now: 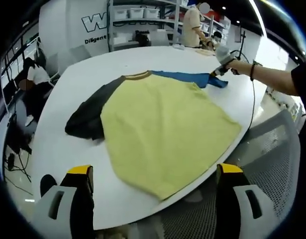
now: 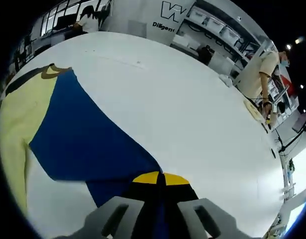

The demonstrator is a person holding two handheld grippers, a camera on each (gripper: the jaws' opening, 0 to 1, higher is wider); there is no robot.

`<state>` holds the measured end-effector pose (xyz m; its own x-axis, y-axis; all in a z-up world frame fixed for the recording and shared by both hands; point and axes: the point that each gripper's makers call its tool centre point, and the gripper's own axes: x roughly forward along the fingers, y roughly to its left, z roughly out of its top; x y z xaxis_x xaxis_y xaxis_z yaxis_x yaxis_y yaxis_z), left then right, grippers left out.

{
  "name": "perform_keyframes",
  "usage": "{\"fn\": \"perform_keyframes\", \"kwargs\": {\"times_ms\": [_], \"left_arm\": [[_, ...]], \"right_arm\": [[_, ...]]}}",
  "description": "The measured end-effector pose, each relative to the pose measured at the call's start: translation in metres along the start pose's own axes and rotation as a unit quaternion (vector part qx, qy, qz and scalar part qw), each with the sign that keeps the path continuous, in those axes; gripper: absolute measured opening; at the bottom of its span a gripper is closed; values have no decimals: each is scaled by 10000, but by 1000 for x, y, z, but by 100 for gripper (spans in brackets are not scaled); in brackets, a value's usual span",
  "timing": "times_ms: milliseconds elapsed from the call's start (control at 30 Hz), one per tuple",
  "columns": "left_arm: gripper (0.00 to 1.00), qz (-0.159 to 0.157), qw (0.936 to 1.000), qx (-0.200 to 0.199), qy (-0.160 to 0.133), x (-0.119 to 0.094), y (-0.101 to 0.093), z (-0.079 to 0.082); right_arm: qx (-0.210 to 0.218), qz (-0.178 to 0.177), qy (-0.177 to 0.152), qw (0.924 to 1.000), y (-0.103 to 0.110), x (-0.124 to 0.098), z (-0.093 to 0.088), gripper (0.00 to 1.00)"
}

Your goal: Fold the garment on the visible template until the final outline fits inside the template.

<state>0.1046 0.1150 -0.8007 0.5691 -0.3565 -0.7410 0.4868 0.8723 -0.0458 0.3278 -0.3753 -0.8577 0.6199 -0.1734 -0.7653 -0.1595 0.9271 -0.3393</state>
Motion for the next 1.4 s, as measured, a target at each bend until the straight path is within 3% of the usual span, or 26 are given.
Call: {"fn": "perform_keyframes", "kwargs": {"times_ms": [233,400,500,667,800,900,967,1133,1400], "left_arm": [[98,9,10000,-37,21,0,0,-2],[98,34,10000,-32,35,-1,2,-3],[98,74,10000,-61,10,-2,6,-2],[98,95,9999,-72,11,-3,9,-3],[98,111,9999,-90,-7,-3,11,-2],[99,86,9999,-92,-43,-2,10,-1],[99,66,9999,-89,-74,-2,9,1],[99,-31,9997,-161,-158,-1,6,4],[99,-51,9997,-157,-200,-1,5,4]], "right_arm": [[28,-4,11,10000,1,-1,-2,0],[586,66,-97,9982,1,-7,-2,1],[803,181,-406,9958,4,-17,6,10],[1089,378,-479,9922,11,-23,8,34],[1603,730,-652,9822,23,-35,14,54],[1995,1190,-860,9688,39,-46,24,67],[2045,1237,-915,9667,42,-51,25,75],[2233,1499,-1019,9577,56,-67,28,87],[2395,1574,-992,9529,67,-80,13,88]]}}
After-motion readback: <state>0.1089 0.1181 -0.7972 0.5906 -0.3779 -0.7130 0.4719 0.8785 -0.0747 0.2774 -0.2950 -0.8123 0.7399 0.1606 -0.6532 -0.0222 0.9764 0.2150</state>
